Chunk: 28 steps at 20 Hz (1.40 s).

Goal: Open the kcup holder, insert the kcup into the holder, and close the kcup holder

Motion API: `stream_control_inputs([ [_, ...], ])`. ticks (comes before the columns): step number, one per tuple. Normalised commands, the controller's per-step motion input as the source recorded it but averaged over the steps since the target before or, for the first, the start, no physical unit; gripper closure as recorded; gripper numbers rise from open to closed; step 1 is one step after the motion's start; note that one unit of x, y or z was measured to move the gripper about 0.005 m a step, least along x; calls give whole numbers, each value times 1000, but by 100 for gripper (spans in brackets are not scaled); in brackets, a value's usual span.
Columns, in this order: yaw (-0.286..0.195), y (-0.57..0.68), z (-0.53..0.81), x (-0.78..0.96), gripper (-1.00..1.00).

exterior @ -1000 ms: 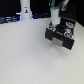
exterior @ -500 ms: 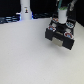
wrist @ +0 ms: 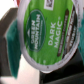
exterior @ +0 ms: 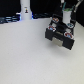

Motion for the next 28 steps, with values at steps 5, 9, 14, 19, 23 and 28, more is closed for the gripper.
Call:
stream_control_inputs([
  [5,125,272,-101,-311,100],
  [9,93,93,-193,-186,100],
  [14,41,20,-234,-125,100],
  [19,32,-17,-263,-133,100],
  [23,20,-49,-239,-111,100],
  [28,7,-44,-211,-83,100],
])
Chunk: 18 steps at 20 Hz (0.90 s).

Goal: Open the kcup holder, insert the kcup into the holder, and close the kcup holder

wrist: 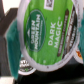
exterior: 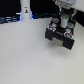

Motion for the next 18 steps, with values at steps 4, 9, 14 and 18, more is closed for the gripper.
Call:
stream_control_inputs([
  [4,-5,-41,-76,-40,100],
  [9,-8,-139,173,-194,100],
  [14,-2,-346,245,-192,100],
  [18,-4,-59,-73,-26,100],
])
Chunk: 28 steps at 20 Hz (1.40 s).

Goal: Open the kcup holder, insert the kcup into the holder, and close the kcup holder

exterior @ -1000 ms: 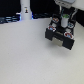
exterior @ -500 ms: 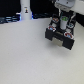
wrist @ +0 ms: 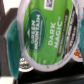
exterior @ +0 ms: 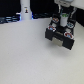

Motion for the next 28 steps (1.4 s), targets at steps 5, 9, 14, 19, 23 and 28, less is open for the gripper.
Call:
stream_control_inputs([
  [5,-5,-34,-204,19,100],
  [9,-9,-26,-180,51,100],
  [14,-15,-37,-160,69,100],
  [19,-2,-28,-136,12,100],
  [23,0,3,27,-42,100],
  [28,-36,-18,350,-261,100],
])
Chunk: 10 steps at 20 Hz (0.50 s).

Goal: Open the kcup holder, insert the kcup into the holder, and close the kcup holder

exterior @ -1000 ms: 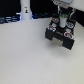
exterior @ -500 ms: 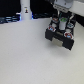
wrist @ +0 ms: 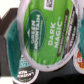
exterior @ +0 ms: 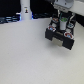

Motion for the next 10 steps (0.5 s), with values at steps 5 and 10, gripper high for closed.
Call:
stream_control_inputs([
  [5,-6,-16,50,-156,100],
  [10,-10,-40,-140,18,100],
])
